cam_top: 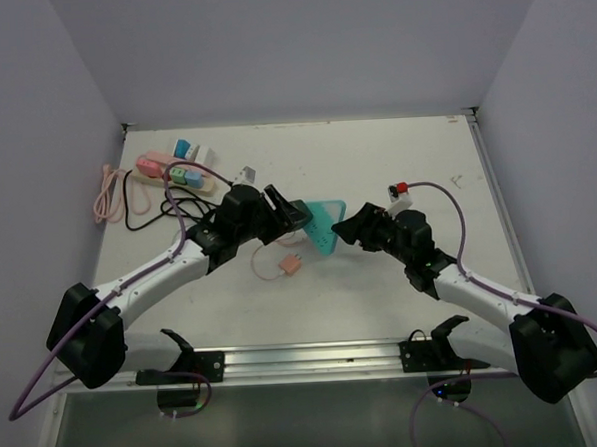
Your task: Pull the plug off the socket
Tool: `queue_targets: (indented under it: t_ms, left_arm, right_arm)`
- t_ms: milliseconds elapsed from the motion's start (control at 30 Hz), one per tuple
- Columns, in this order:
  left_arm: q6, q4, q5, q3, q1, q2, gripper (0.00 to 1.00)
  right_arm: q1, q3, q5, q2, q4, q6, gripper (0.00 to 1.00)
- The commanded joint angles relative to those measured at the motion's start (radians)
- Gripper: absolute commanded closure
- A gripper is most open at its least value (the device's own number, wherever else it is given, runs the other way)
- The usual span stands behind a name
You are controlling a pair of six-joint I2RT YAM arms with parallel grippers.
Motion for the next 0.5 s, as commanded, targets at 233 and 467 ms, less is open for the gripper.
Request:
queue_targets:
  t_ms: [233,467]
  left_arm:
    - [0.287,0.084,-0.111,0.101,-0.008,0.025,1.00]
    - [0.583,0.222,0.076,0.091,-0.010,0.021,1.00]
  right_arm:
    - [-0.021,0.178,0.101,-0.159,-0.413,-0.202,0.11]
    - [-0.021,0.513,0.023,-0.109,-0.771,-0.382,0.11]
